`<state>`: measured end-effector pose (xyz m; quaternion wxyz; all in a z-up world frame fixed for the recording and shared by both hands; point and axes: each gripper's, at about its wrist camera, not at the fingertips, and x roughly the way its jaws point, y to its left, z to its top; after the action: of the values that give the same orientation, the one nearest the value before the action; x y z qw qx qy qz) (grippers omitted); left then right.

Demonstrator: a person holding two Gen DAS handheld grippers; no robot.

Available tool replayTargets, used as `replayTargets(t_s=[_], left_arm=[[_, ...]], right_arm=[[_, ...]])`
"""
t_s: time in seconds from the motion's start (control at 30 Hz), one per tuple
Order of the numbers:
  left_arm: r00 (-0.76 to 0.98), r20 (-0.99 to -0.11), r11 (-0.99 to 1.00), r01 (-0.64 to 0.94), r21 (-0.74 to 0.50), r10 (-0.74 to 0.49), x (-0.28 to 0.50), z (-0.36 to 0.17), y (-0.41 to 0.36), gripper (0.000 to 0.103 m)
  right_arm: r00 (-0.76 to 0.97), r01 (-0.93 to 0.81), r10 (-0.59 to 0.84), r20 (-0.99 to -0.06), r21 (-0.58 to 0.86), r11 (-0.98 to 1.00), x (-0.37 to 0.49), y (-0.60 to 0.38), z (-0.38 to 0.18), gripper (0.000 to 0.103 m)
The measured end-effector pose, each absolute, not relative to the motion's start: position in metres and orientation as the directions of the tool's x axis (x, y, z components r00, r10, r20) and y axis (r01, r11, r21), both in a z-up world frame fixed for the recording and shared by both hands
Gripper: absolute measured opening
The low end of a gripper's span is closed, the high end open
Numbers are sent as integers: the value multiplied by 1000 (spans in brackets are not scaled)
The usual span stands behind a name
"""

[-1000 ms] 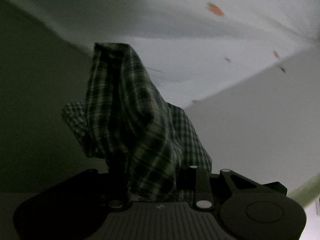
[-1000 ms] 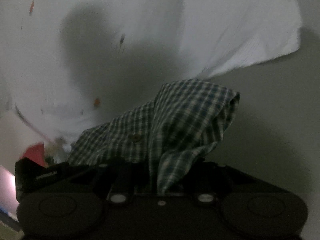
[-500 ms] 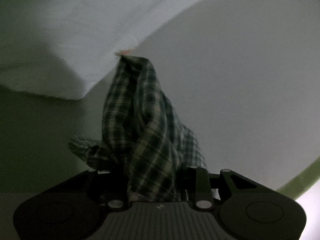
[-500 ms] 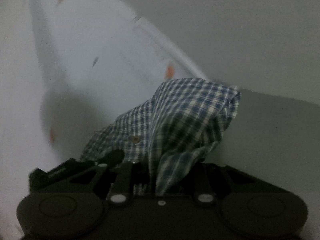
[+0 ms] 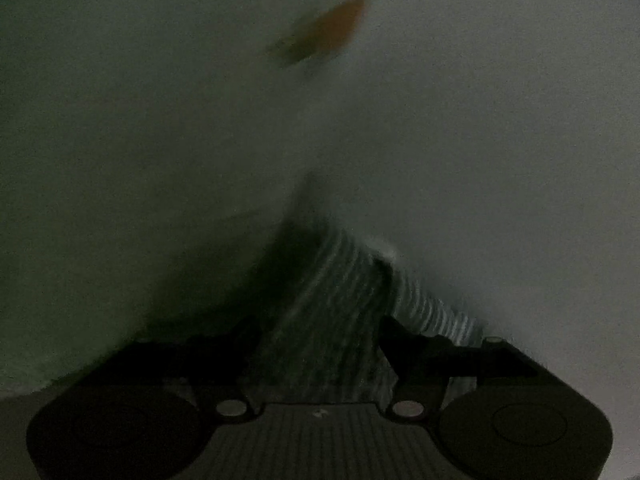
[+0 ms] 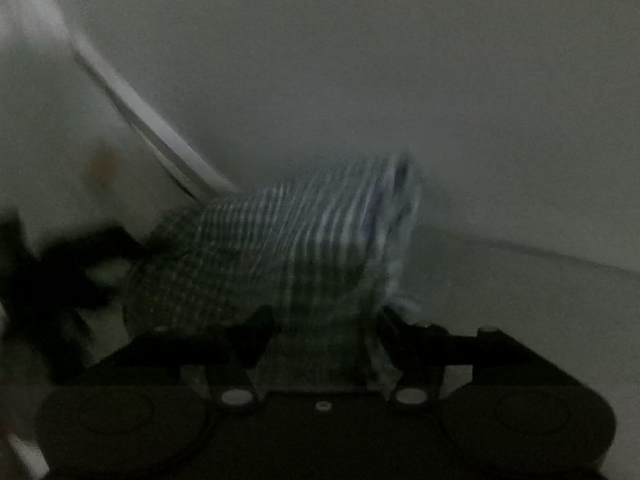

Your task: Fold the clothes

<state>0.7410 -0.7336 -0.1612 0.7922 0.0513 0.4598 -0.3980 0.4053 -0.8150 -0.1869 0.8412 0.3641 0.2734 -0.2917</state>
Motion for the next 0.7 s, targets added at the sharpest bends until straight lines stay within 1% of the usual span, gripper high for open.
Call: replayTargets(t_s=[0.07,0.1,0.17,0.2,0.27,0.3,0.37,0.4,0.43,0.47,0.53,0.6,0.63,0.67,0.7], left_arm=[[255,-763,678,668,-306,-595,744,-169,-727,68],[272,-744,673,674,-305,-610,739,-166,-723,71],[320,-690,656,695,-296,-650,724,-161,-711,78],[338,-658,643,707,-295,-673,724,-167,-705,81],[352,-626,624,728,-283,-695,706,-174,-702,83],[359,-612,615,738,-276,-705,698,-179,-701,83],[350,-672,635,737,-233,-653,690,-207,-708,83],[349,-693,648,728,-223,-631,690,-220,-710,83],[357,-701,666,711,-224,-618,690,-231,-709,83],[370,-699,685,689,-236,-612,691,-238,-706,83],[392,-683,712,649,-270,-616,690,-230,-697,83],[421,-657,727,619,-297,-626,683,-211,-682,83],[447,-636,734,610,-298,-629,681,-207,-671,83],[473,-614,741,600,-300,-632,672,-192,-657,83],[498,-592,748,591,-303,-633,662,-177,-643,83]], right_arm=[[657,695,-314,-685,387,606,405,-815,-188,58],[662,686,-332,-672,364,630,404,-811,-184,56],[695,647,-368,-617,314,695,404,-807,-177,50],[717,616,-364,-594,295,730,407,-806,-177,49],[760,548,-344,-552,260,795,414,-805,-180,47],[765,530,-313,-563,273,803,423,-808,-185,47],[720,547,-265,-642,290,785,438,-817,-207,46],[687,558,-265,-677,258,789,444,-819,-216,46],[672,556,-276,-687,221,801,447,-818,-220,46],[663,554,-285,-692,197,809,447,-819,-215,48],[656,554,-299,-693,173,814,444,-822,-201,53],[681,534,-296,-670,178,826,426,-818,-187,62],[693,519,-294,-659,172,837,418,-815,-178,72],[704,500,-291,-647,162,851,411,-809,-167,78],[716,480,-287,-636,151,864,403,-802,-156,79]])
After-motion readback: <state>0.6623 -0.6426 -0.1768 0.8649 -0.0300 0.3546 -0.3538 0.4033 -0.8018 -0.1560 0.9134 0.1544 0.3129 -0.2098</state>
